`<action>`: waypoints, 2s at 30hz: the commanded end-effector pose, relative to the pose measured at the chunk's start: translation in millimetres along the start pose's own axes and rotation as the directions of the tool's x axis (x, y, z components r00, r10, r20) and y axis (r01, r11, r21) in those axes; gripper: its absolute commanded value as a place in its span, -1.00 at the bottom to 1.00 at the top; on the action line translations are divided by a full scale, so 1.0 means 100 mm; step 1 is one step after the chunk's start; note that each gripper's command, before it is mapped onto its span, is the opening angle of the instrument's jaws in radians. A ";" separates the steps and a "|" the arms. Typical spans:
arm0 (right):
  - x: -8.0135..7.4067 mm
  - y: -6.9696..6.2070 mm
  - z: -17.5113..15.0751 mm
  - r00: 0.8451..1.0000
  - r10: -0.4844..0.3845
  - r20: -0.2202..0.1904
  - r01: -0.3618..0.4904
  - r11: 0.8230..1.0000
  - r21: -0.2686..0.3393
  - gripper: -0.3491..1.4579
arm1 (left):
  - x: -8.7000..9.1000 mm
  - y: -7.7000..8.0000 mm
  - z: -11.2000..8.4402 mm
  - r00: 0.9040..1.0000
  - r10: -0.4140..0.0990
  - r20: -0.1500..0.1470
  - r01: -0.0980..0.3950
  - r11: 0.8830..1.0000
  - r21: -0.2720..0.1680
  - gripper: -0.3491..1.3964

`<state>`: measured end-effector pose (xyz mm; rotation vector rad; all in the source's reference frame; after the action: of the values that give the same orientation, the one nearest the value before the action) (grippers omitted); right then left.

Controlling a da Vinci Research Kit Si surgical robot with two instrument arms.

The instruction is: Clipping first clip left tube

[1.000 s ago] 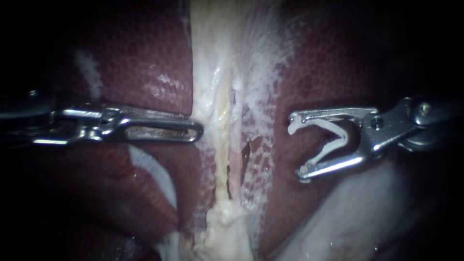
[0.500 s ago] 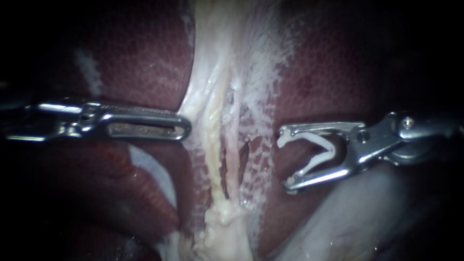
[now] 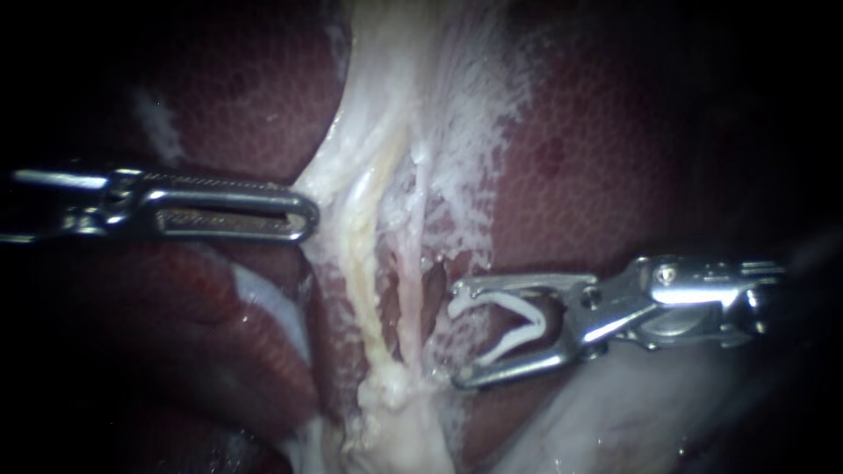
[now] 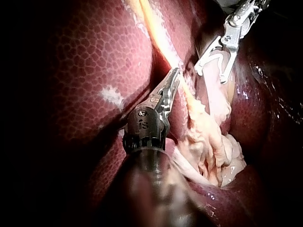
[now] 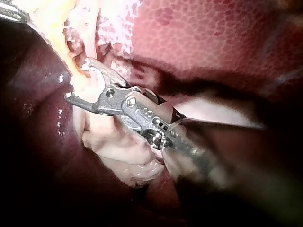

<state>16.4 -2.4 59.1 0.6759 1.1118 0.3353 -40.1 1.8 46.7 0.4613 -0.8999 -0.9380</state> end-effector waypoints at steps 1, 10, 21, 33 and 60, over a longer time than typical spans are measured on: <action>-0.001 0.001 0.006 1.000 0.008 0.001 -0.008 1.000 -0.002 0.02 | 0.000 0.000 0.000 1.000 0.000 0.000 0.000 1.000 -0.001 -1.00; -0.008 0.009 0.037 1.000 0.023 0.006 -0.023 1.000 0.005 0.02 | 0.001 -0.001 0.000 1.000 0.000 0.000 0.000 1.000 -0.002 -1.00; -0.025 0.021 0.055 1.000 0.019 0.006 -0.019 1.000 0.002 0.02 | 0.001 -0.005 0.000 1.000 0.000 0.001 0.000 1.000 -0.004 -1.00; -0.033 0.020 0.073 1.000 0.008 0.017 -0.009 0.999 0.034 0.02 | 0.001 -0.006 -0.001 1.000 0.000 0.001 0.000 1.000 -0.004 -1.00; -0.002 0.017 0.116 0.999 0.012 0.044 -0.017 0.992 0.125 -0.01 | 0.003 -0.006 0.003 1.000 0.001 0.002 -0.001 1.000 -0.006 -1.00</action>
<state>27.0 -5.1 63.5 0.8011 1.0941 0.2628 -40.5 1.3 46.6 0.4548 -0.8989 -0.9403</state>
